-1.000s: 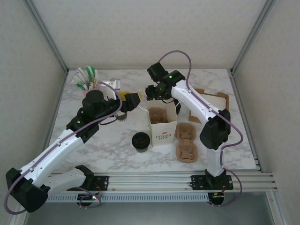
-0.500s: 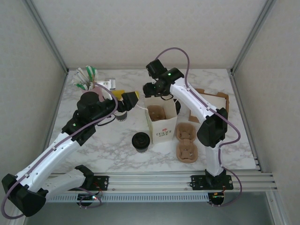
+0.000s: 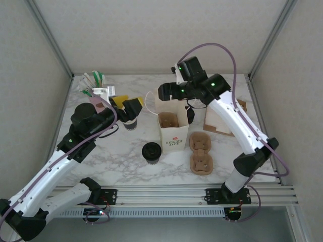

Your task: Pack the takeout coffee

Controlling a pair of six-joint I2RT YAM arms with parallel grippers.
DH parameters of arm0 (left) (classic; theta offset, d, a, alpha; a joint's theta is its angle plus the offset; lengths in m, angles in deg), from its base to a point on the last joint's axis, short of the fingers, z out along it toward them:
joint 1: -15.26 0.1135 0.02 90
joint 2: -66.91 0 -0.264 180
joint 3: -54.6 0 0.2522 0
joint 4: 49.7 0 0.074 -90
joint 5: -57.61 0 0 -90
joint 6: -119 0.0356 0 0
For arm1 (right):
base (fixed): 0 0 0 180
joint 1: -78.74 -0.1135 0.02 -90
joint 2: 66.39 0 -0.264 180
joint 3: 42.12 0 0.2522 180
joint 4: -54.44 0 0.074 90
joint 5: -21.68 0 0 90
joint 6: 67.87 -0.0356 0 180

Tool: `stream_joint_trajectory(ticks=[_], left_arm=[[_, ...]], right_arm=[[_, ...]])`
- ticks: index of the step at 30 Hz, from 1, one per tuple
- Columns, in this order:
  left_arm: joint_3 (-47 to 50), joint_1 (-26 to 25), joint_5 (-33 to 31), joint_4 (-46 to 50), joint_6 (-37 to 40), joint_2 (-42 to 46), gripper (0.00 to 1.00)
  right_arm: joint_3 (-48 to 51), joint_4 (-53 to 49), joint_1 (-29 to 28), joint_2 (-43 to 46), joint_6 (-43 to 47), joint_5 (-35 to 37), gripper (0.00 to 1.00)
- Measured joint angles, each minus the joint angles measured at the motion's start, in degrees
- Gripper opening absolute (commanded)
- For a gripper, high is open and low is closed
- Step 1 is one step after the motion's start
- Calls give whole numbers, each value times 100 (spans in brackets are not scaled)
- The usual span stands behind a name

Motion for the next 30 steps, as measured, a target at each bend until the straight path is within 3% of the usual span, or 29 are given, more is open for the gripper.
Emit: stream_joint_trajectory(ticks=[6, 16, 30], left_arm=[[0, 0, -39, 249, -20, 212, 100], [101, 0, -175, 758, -109, 732, 100], [1340, 0, -111, 1134, -667, 1198, 100]], right_arm=[[664, 101, 0, 793, -66, -229, 99], [2026, 140, 0, 2308, -127, -450, 99], [4024, 337, 0, 3919, -713, -149, 99]])
